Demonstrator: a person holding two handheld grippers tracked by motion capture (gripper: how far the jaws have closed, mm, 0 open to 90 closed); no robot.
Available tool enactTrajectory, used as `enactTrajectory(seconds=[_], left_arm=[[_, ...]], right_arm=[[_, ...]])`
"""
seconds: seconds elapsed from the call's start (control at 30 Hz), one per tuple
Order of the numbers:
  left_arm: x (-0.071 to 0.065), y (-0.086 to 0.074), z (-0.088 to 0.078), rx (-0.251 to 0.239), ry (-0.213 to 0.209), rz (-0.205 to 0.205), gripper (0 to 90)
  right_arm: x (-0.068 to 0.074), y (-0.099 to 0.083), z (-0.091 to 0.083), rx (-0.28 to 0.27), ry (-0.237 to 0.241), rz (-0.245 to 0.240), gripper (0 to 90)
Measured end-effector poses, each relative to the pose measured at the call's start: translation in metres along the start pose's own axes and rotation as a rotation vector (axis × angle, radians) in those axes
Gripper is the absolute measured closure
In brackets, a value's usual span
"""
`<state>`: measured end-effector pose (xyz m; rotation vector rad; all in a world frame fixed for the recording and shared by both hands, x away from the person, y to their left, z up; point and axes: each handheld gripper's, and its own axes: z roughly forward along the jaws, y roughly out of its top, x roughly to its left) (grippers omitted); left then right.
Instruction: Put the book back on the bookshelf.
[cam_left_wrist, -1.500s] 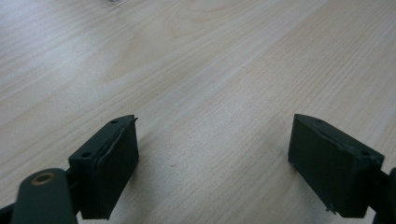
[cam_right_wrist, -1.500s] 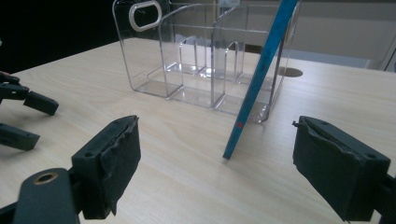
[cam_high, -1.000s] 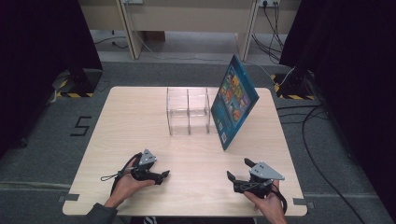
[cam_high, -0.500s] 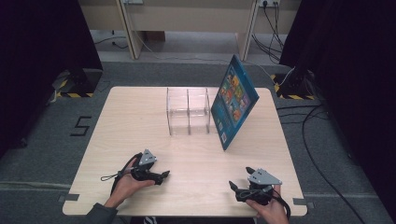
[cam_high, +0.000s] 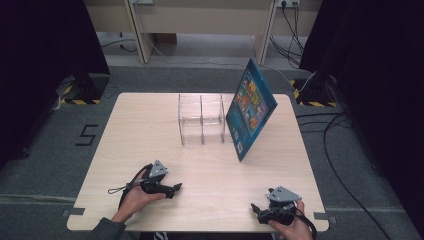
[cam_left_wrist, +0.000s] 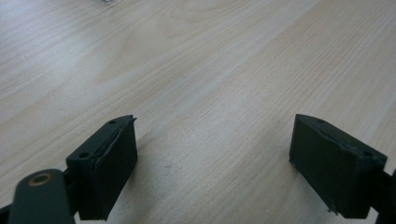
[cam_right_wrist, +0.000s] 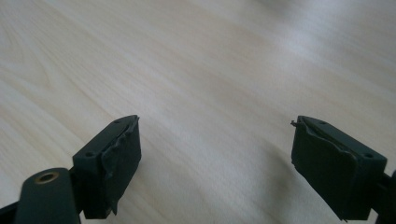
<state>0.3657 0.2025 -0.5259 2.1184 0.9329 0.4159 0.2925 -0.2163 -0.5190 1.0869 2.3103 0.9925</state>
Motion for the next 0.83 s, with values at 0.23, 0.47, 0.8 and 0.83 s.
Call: enactTrajectory(seconds=[0.23, 0.47, 0.8, 0.83], left_arm=[[0.000, 0.000, 0.000, 0.000, 0.000, 0.000, 14.1], [0.000, 0.000, 0.000, 0.003, -0.001, 0.003, 13.9], [-0.001, 0.000, 0.000, 0.001, -0.003, 0.002, 13.9], [-0.001, 0.000, 0.000, 0.001, -0.002, 0.002, 13.9]], right_arm=[[-0.003, -0.007, -0.002, 0.023, -0.010, 0.068, 15.8], [-0.004, -0.012, -0.004, -0.002, -0.007, 0.061, 15.6], [-0.004, -0.013, -0.004, -0.006, 0.000, 0.057, 15.5], [-0.004, -0.013, -0.004, -0.007, 0.001, 0.057, 15.5]])
